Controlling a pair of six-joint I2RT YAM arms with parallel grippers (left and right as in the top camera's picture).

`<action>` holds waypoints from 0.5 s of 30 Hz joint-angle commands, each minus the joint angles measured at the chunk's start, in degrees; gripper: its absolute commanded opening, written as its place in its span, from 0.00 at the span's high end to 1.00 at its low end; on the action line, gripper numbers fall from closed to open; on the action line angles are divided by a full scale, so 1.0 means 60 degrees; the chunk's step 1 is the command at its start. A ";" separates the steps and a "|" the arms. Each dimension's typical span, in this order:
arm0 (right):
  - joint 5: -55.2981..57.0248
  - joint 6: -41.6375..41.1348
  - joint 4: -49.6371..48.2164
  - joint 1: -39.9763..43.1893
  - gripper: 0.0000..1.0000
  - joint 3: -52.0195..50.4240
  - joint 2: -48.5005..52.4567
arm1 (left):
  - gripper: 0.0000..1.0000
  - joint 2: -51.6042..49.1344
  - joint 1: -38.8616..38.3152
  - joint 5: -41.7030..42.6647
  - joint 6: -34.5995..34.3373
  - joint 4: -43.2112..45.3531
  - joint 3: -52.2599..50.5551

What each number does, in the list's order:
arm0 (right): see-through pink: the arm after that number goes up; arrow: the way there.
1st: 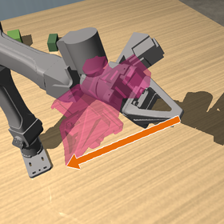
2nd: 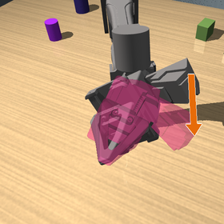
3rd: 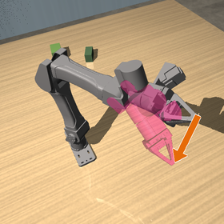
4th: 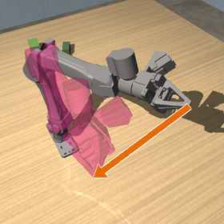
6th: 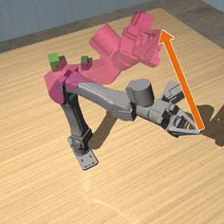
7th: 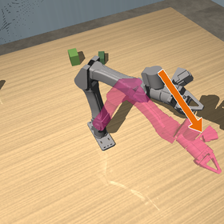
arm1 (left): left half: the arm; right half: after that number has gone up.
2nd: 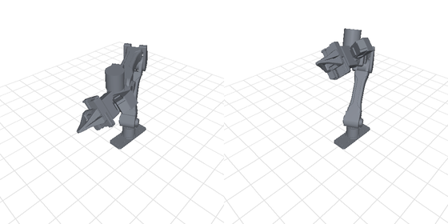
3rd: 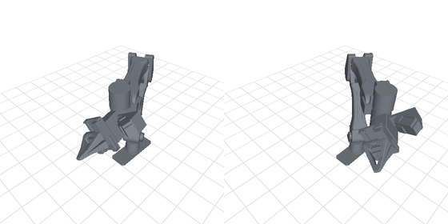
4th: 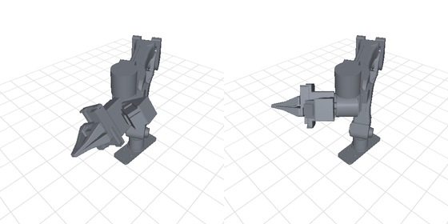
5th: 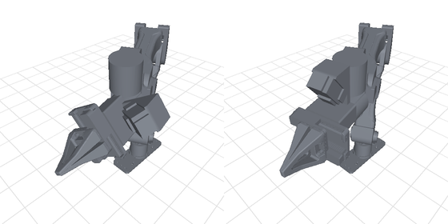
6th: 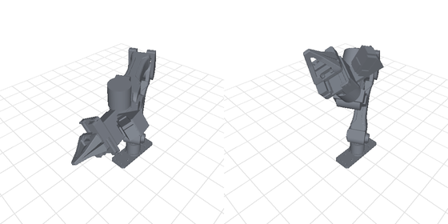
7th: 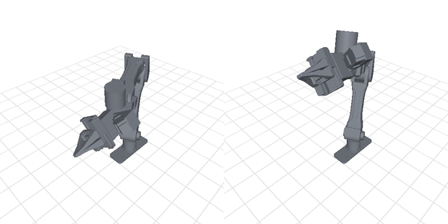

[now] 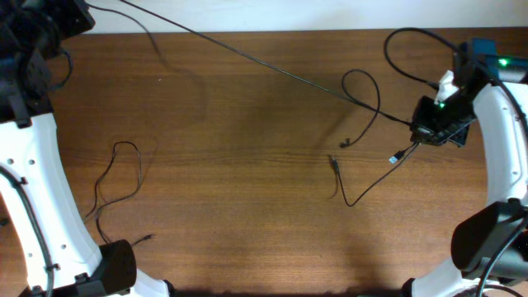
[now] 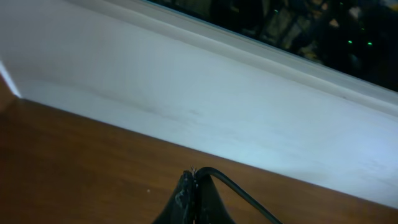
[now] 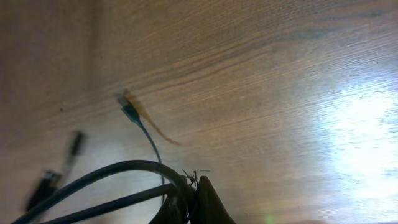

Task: Untangle cables

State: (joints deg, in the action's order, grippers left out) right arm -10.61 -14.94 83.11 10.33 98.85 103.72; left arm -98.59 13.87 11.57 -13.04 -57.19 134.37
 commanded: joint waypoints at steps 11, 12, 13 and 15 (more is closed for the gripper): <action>-0.3435 0.4422 0.0142 0.1647 0.36 -0.0572 0.0302 | 1.00 -0.0186 0.1752 -0.0991 -0.0033 -0.0022 0.0219; -0.3326 0.4411 0.0138 0.1450 0.35 -0.0572 0.0302 | 1.00 -0.0244 0.1752 -0.0991 -0.0029 -0.0025 0.0219; -0.3224 0.4295 0.0124 0.1373 0.35 -0.0572 0.0302 | 1.00 -0.0291 0.1752 -0.0991 -0.0033 0.0004 0.0219; -0.2299 0.3202 0.0007 0.1341 0.36 -0.0572 0.0302 | 1.00 -0.0295 0.1752 -0.0991 -0.0033 0.0131 0.0222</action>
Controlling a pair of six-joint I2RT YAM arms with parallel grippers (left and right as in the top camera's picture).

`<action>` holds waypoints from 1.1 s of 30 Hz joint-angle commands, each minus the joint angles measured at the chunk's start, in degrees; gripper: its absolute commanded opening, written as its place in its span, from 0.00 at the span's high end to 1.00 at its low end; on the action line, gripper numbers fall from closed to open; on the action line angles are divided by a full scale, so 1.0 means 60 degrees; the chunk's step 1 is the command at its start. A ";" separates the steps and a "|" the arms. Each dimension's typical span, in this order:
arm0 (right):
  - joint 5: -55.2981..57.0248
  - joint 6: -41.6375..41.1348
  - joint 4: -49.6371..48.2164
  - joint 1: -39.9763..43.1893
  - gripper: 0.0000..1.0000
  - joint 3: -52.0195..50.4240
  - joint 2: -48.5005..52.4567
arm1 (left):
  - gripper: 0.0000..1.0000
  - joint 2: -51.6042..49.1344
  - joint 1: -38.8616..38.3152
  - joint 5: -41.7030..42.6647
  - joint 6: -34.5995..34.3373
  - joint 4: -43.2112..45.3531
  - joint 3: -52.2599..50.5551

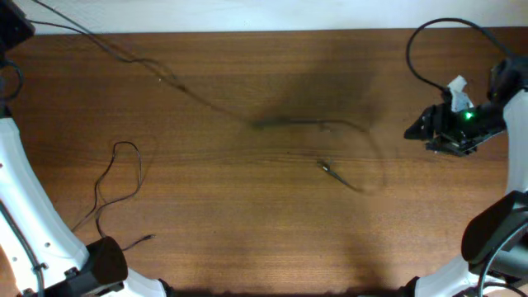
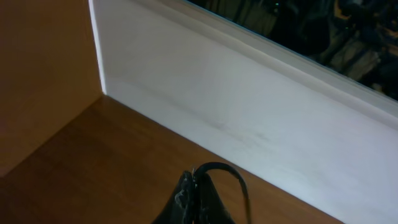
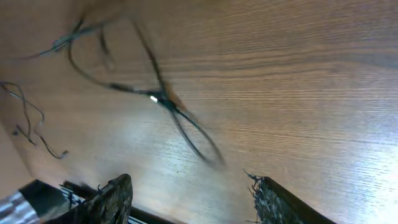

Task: Untangle cables

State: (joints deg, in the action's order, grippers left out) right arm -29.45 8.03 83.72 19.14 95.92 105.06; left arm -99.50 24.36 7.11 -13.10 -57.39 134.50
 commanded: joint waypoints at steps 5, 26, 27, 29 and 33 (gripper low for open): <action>0.0994 -0.0922 -0.0339 -0.0965 0.30 -0.0095 0.0080 | 1.00 -0.0142 0.0004 0.0331 -0.0022 0.0288 0.0200; 0.2699 -0.9927 -0.8870 -0.8083 0.29 -0.1231 0.1978 | 1.00 -0.0222 0.0004 0.0357 -0.0022 -0.0386 0.0189; 0.2659 -0.9927 -0.9286 -0.8131 0.32 -0.1231 0.2226 | 1.00 -0.0222 0.0004 0.0361 -0.0022 -0.0386 0.0189; 0.2659 -0.9927 -0.9890 -0.8160 0.38 -0.1231 0.2528 | 1.00 -0.0240 0.0004 0.0361 -0.0022 -0.0393 0.0189; 0.2670 -0.9912 -1.0495 -0.8196 0.56 -0.1231 0.2874 | 1.00 -0.0331 0.0004 0.0361 -0.0022 -0.0495 0.0189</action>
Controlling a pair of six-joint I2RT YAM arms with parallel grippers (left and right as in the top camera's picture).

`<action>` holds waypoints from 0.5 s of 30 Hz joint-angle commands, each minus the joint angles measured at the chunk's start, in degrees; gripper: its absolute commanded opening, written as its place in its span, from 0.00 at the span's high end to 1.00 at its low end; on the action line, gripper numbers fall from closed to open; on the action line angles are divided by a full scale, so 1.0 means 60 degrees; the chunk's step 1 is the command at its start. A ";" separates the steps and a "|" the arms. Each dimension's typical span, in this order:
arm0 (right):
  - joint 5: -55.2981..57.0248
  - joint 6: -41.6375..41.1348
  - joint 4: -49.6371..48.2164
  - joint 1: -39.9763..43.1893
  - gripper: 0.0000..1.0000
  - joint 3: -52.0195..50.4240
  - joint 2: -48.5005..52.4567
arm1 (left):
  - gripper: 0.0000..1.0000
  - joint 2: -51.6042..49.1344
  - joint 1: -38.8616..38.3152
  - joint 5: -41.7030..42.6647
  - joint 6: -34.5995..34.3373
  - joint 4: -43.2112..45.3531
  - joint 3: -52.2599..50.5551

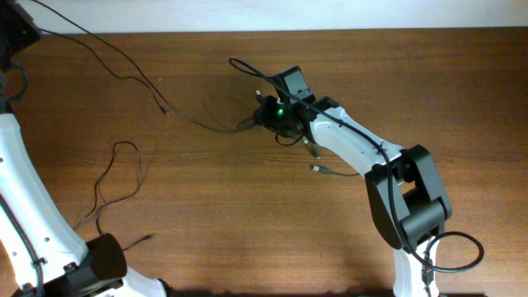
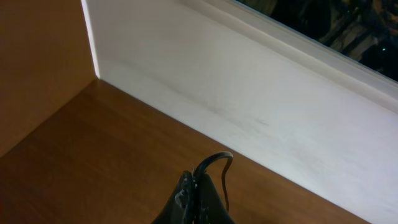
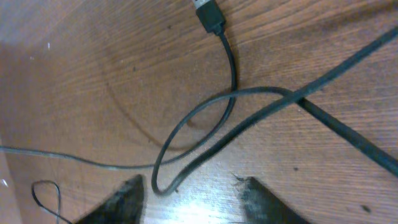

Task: Untangle cables

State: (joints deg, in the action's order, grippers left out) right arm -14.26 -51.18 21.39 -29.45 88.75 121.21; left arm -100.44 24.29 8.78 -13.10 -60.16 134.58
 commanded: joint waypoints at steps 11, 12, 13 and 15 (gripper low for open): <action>0.0164 0.2867 0.3697 0.1898 0.96 0.0572 -0.2062 | 1.00 -0.0313 0.0015 0.0084 -0.0004 0.0208 0.0179; 0.0120 0.3005 0.4095 0.2331 0.96 0.0572 -0.2656 | 1.00 -0.0310 0.0015 0.0117 0.0102 0.0386 0.0233; 0.0095 0.3122 0.4481 0.2736 0.96 0.0572 -0.3213 | 1.00 -0.0310 -0.0029 0.0157 0.0124 0.0495 0.0350; 0.0157 0.3512 0.5187 0.3468 0.96 0.0572 -0.4266 | 1.00 -0.0313 -0.0171 0.0149 0.0135 0.0798 0.0816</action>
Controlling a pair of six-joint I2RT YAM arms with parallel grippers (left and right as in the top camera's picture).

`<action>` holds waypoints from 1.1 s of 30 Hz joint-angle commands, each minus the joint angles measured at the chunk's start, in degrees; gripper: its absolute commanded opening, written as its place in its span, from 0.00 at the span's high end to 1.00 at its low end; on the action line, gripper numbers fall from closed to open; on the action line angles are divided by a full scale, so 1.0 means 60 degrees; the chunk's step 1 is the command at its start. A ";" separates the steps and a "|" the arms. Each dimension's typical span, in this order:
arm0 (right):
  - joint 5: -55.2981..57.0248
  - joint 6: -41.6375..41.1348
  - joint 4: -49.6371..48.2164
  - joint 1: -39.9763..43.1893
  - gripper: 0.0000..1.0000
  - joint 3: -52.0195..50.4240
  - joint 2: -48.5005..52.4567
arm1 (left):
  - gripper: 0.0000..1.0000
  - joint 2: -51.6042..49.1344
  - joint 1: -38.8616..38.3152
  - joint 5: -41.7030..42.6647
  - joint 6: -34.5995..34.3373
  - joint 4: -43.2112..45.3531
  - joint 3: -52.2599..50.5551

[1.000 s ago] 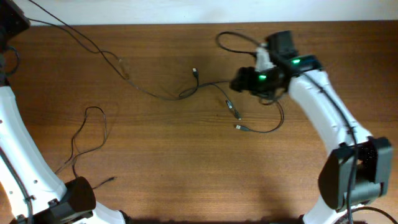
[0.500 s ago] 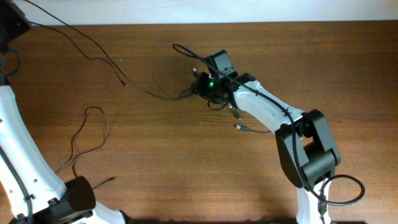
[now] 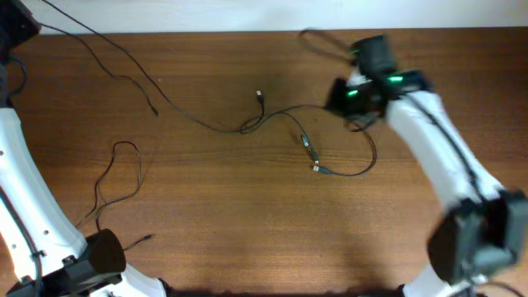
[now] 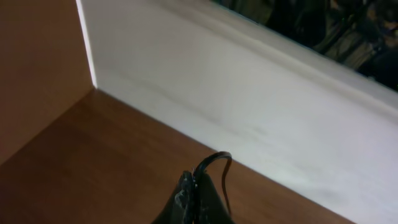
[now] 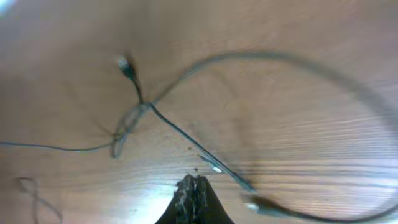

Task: Untangle cables

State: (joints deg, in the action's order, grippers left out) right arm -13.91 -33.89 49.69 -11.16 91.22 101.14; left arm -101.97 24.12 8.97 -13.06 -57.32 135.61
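My left gripper point(image 3: 15, 25) stays at the far left corner, shut on a thin black cable point(image 4: 214, 158). That cable point(image 3: 198, 122) runs down across the table to a small tangle point(image 3: 250, 124), also in the right wrist view point(image 5: 127, 121). From the tangle a thicker cable point(image 3: 371, 153) loops right and back to a plug point(image 3: 318, 169). My right gripper point(image 3: 334, 96) hovers right of the tangle, above the thicker cable's arc point(image 5: 280, 59). Its fingers point(image 5: 194, 182) are pressed together with no cable showing between them.
A separate thin cable point(image 3: 124, 148) lies in loose loops at the left and ends near the front edge. A white wall point(image 4: 249, 93) borders the far side of the table point(image 3: 247, 231). A blurred loop point(image 3: 318, 37) trails from the right wrist.
My right gripper was open, low over crossed cables at the table's middle. Now it is shut, farther right and higher. The thicker cable now lies spread out rightward. The left gripper holds as before.
First both grippers were shut on cables, the right one at the table's right side with a cable stretched across. Then the right stood open and the cable lay slack. Later it was open over the crossing in the middle, and now it is shut to the right.
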 commanded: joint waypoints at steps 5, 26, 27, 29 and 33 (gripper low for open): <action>0.0117 0.1089 0.1242 0.0721 0.96 0.0157 -0.1279 | 1.00 -0.0055 -0.0182 -0.0860 0.0637 0.1559 0.2018; 0.0157 0.1690 0.2240 0.0678 0.96 0.0153 -0.1231 | 1.00 -0.2688 -0.0036 -0.4954 0.2422 0.1723 0.0200; 0.0157 0.1690 0.2244 0.0678 0.96 0.0153 -0.1231 | 1.00 -0.2863 0.0033 -0.4962 0.2393 0.1759 -0.0102; 0.0157 0.1690 0.2266 0.0678 0.96 0.0153 -0.1231 | 0.46 -0.3293 0.0248 -0.4962 0.2393 0.1679 -0.0306; 0.0157 0.1687 0.2262 0.0678 0.96 0.0153 -0.1231 | 0.01 -0.3286 0.0412 -0.4951 0.2299 0.1621 -0.0310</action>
State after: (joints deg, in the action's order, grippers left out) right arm -13.69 -24.01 63.07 -6.79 91.92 93.34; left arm -121.89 25.74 -19.33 0.89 -47.42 133.69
